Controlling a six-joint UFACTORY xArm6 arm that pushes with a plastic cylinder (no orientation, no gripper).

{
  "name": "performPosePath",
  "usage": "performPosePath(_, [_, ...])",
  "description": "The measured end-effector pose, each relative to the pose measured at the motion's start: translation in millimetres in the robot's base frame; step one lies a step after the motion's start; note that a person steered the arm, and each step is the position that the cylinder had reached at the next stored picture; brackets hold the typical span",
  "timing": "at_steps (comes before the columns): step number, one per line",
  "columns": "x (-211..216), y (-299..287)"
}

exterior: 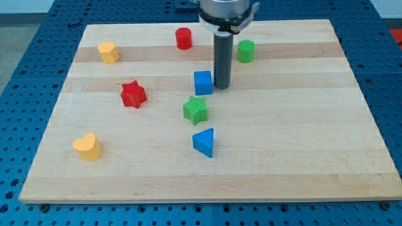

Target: Slide the green circle to down

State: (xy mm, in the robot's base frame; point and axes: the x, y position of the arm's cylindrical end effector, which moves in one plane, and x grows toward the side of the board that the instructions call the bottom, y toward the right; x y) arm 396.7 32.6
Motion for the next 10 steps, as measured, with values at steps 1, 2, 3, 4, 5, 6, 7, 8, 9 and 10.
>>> performPosePath(1, [9.2, 37.9])
performPosePath(2, [9.4, 53.7])
performPosePath(3, [9.6, 54.2])
performPosePath(4, [10.2, 68.2])
performPosePath(5, [-0.1, 95.0])
performPosePath(6, [-7.2, 109.2])
performPosePath(7, [-8.4, 111.4])
performPosePath(8, [-13.5, 124.7])
performPosePath(9, [-24.8, 141.8])
performPosePath(10, [-41.4, 145.1])
